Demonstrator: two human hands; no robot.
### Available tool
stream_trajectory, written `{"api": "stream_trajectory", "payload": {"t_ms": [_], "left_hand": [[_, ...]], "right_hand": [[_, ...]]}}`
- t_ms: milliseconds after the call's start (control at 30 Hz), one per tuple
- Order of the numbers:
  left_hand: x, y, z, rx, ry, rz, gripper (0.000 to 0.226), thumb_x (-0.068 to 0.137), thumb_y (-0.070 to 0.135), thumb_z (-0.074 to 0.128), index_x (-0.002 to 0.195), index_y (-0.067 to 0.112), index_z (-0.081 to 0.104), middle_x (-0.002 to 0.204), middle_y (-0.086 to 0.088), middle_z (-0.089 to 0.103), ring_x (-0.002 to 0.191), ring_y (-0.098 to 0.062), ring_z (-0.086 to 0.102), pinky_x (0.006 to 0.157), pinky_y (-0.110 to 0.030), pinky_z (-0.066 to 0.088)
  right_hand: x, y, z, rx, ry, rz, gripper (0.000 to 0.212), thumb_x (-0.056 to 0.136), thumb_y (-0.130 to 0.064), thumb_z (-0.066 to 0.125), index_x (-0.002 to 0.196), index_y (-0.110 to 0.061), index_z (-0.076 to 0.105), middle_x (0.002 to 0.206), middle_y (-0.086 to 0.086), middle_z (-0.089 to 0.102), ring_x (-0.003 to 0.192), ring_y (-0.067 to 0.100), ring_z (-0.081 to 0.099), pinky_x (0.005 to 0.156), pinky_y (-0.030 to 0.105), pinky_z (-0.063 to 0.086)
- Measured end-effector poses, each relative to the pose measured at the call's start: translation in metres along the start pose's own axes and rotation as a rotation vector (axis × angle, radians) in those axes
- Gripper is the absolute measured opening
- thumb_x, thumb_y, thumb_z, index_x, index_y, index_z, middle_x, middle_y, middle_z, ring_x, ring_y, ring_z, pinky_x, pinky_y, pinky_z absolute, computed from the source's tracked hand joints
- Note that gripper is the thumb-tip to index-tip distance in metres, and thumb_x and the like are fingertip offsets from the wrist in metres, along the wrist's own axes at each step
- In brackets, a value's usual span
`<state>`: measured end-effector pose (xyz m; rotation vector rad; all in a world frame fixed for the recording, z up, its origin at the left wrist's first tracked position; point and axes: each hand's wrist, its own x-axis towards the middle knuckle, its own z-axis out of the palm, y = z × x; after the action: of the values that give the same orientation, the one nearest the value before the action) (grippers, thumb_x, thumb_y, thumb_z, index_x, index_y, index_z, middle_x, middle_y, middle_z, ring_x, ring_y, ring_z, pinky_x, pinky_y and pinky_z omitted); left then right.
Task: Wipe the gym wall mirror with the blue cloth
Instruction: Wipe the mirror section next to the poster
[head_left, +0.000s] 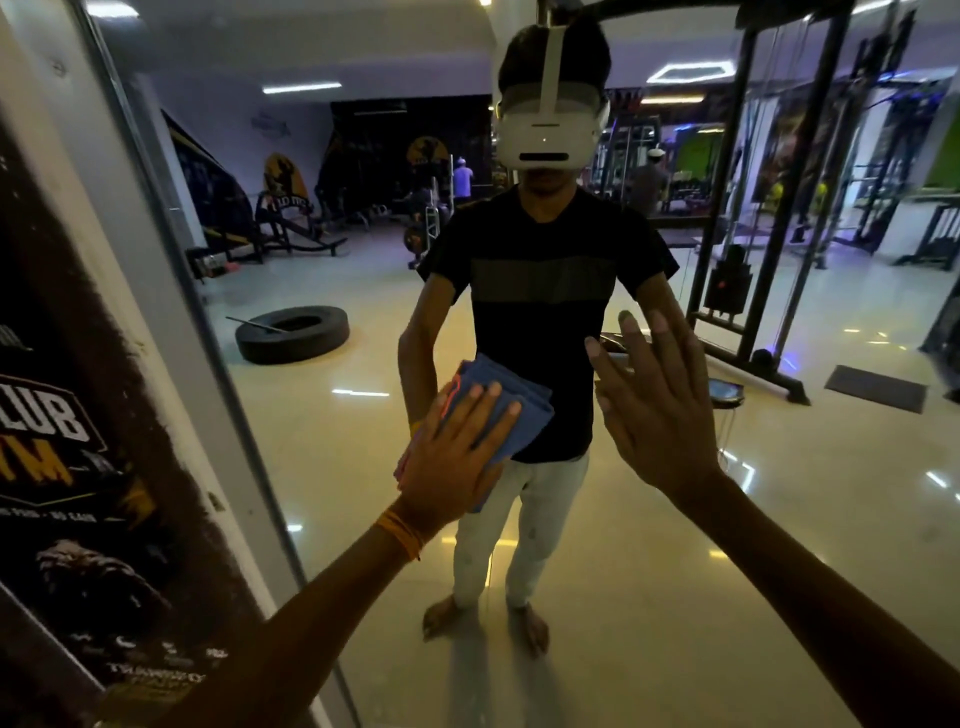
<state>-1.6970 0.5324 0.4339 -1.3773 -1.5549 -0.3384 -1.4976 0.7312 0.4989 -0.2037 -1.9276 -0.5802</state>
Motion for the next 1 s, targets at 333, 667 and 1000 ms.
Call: {"api": "stream_trajectory", "payload": {"t_ms": [333, 667, 1000], "left_hand": [[0.068, -0.024, -0.036, -0.089, 0.106, -0.227, 0.064, 0.108, 0.046, 0.03, 0.161, 0.014, 0.015, 0.168, -0.013, 0.009, 0.159, -0.028, -0.001, 0.128, -0.049, -0.004], [0.032, 0.005, -0.005, -0.071, 0.16, 0.01, 0.067, 0.111, 0.042, 0.032, 0.165, 0.018, 0.0, 0.172, -0.008, 0.006, 0.159, -0.027, 0.007, 0.129, -0.046, 0.002], [-0.013, 0.061, 0.026, -0.07, 0.057, 0.187, 0.056, 0.102, 0.036, 0.057, 0.152, 0.017, 0.039, 0.158, -0.01, 0.036, 0.148, -0.029, 0.033, 0.129, -0.048, 0.008]], "right_hand": [[-0.055, 0.013, -0.002, -0.019, 0.016, 0.135, 0.051, 0.106, -0.036, 0.054, 0.152, -0.017, 0.042, 0.164, 0.019, 0.024, 0.153, 0.041, 0.021, 0.124, 0.059, 0.016], [-0.074, 0.015, -0.001, 0.037, -0.044, 0.147, 0.051, 0.108, -0.039, 0.047, 0.155, -0.021, 0.036, 0.164, 0.019, 0.024, 0.152, 0.044, 0.022, 0.121, 0.065, 0.02], [-0.078, 0.011, 0.003, 0.079, -0.046, 0.153, 0.054, 0.106, -0.037, 0.051, 0.154, -0.016, 0.038, 0.169, 0.012, 0.011, 0.155, 0.04, 0.015, 0.121, 0.066, 0.018]]}}
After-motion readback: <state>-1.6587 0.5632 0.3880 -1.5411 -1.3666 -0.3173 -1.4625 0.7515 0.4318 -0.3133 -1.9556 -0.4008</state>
